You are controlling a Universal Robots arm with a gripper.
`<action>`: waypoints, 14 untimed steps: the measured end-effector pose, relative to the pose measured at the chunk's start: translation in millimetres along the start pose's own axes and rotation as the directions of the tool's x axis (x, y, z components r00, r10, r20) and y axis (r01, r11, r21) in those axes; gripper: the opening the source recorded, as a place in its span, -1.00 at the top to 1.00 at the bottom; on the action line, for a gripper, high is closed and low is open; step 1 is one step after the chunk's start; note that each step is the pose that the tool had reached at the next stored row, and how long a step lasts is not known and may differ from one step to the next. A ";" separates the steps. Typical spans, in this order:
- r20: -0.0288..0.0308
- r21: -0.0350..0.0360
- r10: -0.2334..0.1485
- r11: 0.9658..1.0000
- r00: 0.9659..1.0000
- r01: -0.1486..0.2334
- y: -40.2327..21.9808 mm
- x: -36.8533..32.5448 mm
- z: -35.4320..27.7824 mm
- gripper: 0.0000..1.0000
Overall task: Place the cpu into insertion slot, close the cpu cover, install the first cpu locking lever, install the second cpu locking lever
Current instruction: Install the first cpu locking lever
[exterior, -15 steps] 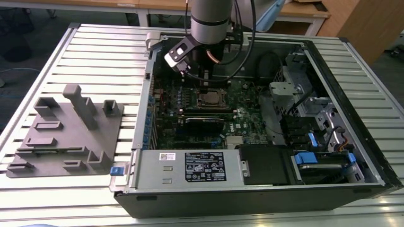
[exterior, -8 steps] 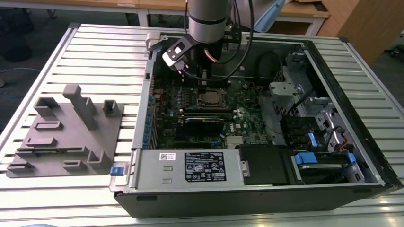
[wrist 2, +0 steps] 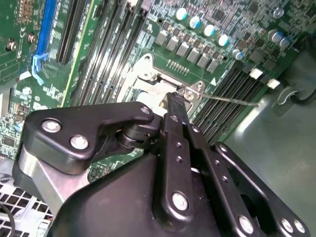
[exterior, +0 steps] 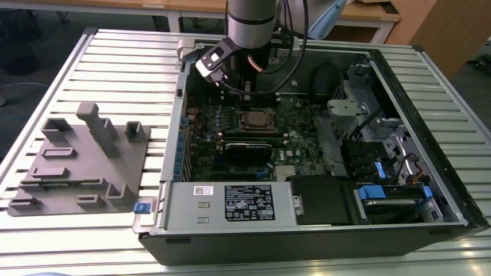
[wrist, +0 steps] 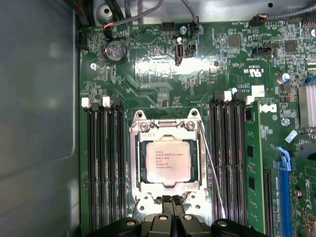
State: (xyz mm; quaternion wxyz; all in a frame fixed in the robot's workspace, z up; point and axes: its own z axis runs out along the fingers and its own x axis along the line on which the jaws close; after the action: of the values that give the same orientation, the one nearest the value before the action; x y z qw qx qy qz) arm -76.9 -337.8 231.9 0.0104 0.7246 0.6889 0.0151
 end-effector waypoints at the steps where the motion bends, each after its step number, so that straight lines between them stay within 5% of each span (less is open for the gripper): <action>1: 0.000 0.000 0.000 1.000 1.000 0.000 -2.3 -0.1 0.0 0.79; 7: 0.000 -0.005 0.000 1.000 1.000 0.000 -19.8 -1.5 -0.4 0.79; 14: 0.000 -0.007 0.000 1.000 1.000 0.000 -21.2 -1.6 -4.6 0.79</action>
State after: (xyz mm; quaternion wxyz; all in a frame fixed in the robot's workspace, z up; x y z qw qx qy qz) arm -98.3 -338.3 235.7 0.0128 0.7245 0.6889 0.0177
